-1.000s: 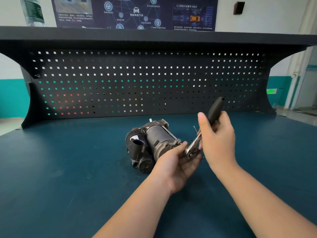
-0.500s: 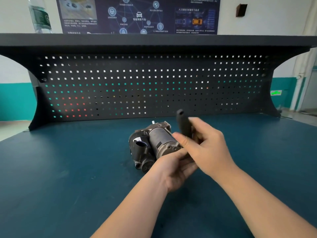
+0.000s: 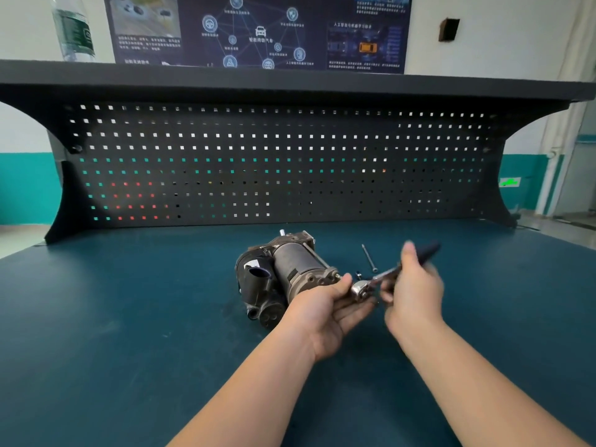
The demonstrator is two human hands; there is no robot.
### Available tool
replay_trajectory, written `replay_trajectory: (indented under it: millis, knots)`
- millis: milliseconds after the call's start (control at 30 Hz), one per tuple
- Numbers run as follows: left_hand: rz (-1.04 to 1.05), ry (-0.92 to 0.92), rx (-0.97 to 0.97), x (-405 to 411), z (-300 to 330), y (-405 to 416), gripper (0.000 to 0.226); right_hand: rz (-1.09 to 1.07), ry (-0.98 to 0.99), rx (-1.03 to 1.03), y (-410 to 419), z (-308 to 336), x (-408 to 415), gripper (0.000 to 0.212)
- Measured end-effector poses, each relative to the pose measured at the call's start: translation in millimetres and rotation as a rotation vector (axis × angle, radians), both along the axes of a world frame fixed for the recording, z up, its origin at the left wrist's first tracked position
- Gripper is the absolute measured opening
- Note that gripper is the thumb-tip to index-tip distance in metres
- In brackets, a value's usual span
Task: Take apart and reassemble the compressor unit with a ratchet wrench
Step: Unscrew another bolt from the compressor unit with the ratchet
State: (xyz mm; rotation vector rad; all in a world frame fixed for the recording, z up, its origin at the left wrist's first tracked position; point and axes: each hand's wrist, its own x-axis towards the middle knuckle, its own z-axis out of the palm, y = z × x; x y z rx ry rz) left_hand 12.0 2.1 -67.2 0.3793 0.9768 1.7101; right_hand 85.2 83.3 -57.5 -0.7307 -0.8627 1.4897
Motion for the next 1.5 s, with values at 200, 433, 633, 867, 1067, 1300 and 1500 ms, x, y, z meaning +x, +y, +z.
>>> replay_trajectory:
  millis: [200,433,633,867,1067,1300,1500]
  knots:
    - [-0.024,0.033,0.117,2.8,-3.4,0.1,0.017,-0.088,-0.532,1.428,-24.7,3.9,0.2,0.027]
    - [0.052,0.072,-0.011,0.4,1.5,-2.8,0.010,-0.001,-0.174,0.361,-6.0,10.1,5.7,0.022]
    - [0.063,0.095,-0.036,1.1,3.4,-3.4,0.012,0.212,0.135,-0.232,4.1,-0.3,7.7,0.021]
    - [-0.054,0.126,-0.059,0.4,8.8,-8.9,0.018,-0.075,-0.538,1.209,-29.1,5.5,4.4,0.020]
    - [-0.004,0.107,-0.065,-0.5,6.2,-5.1,0.009,-0.179,-0.427,0.912,-15.8,-1.7,5.8,0.031]
    - [0.174,0.574,-0.265,-2.9,16.8,-17.7,0.022,-0.116,-0.454,0.882,-4.8,-9.7,8.6,0.039]
    - [0.832,1.469,-0.507,-57.1,27.3,-39.4,0.023,-0.116,-0.440,0.789,0.0,-7.7,8.3,0.040]
